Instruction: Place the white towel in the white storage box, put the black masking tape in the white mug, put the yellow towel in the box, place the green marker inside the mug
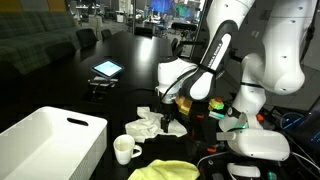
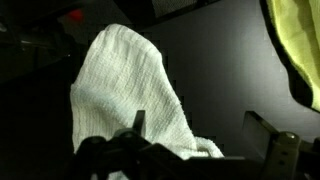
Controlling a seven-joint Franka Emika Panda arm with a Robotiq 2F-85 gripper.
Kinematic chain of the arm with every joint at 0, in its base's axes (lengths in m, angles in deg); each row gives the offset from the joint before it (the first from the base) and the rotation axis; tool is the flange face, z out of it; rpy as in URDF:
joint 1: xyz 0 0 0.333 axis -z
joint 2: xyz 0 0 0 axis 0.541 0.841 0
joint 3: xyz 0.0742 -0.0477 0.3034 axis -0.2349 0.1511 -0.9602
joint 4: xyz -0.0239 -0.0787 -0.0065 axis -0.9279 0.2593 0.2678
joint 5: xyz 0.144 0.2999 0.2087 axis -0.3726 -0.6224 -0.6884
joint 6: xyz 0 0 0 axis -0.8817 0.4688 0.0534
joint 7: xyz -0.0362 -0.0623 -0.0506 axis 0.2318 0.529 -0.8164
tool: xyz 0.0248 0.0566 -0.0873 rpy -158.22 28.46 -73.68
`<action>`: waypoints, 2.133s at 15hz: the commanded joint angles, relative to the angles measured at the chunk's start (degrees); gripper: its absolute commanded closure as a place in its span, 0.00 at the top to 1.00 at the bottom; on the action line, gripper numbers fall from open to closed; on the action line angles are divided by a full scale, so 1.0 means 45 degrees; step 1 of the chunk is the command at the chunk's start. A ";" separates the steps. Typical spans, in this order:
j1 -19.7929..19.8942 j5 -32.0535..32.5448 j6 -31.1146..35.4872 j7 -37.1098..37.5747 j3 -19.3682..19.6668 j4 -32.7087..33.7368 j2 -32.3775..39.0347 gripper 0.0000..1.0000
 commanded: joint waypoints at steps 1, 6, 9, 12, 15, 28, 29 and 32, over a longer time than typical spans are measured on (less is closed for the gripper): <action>-0.0197 0.1064 0.0698 0.0091 0.0851 0.0084 0.0491 1.00; -0.0916 0.4750 0.1119 0.0920 0.2938 0.0354 0.1235 1.00; -0.1616 0.7193 0.1540 0.1246 0.4196 0.0831 0.1977 1.00; -0.2016 0.8645 0.2426 0.1304 0.4536 0.1289 0.2613 1.00; -0.1977 0.8850 0.3513 0.1000 0.4211 0.1637 0.3317 1.00; -0.0366 0.8579 0.5480 0.1012 0.3916 0.0859 0.4774 1.00; -0.0302 0.8572 0.5443 0.0948 0.3888 0.0967 0.4861 1.00; -0.0034 0.8589 0.5849 0.0775 0.3629 0.1290 0.5255 0.96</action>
